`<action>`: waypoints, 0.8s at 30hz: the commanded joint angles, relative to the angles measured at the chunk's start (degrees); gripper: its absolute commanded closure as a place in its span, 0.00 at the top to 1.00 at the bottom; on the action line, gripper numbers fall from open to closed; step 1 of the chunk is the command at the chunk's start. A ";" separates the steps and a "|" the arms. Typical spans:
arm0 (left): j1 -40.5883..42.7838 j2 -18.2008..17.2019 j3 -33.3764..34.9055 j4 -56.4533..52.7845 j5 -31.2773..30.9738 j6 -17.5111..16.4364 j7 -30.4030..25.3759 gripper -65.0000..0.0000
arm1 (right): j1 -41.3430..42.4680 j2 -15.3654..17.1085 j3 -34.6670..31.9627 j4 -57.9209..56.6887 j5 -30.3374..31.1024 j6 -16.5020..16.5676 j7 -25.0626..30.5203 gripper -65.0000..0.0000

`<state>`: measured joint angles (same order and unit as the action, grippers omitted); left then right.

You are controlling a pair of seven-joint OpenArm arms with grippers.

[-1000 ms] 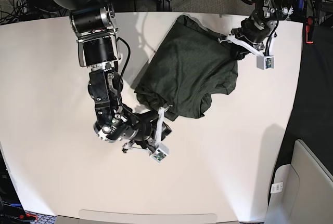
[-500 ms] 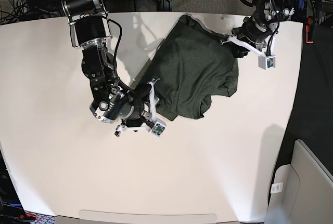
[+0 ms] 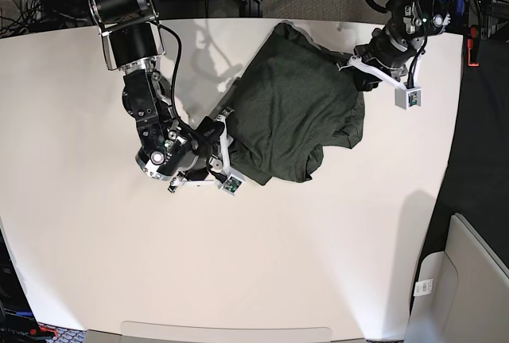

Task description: Fold the T-shirt properly

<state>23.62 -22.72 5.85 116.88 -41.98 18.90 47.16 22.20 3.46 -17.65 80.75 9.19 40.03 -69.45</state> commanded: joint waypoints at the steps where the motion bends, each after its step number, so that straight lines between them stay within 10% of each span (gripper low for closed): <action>1: -0.19 -0.44 -0.18 0.97 -0.18 -0.04 -0.78 0.11 | 1.67 -0.34 0.11 0.17 0.52 -0.03 0.75 0.36; 7: -0.10 -0.44 -0.18 0.97 -0.27 -0.04 -0.78 0.11 | 2.20 -0.78 0.73 -0.27 -3.78 -0.03 1.80 0.07; 24: 1.48 -0.44 -0.79 1.14 -0.18 -0.04 -1.49 0.11 | 0.97 -1.05 15.06 5.01 1.93 -0.03 -0.22 0.12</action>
<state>25.19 -22.59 5.58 116.97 -42.11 18.90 46.54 21.65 2.07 -2.61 84.36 10.48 39.62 -70.50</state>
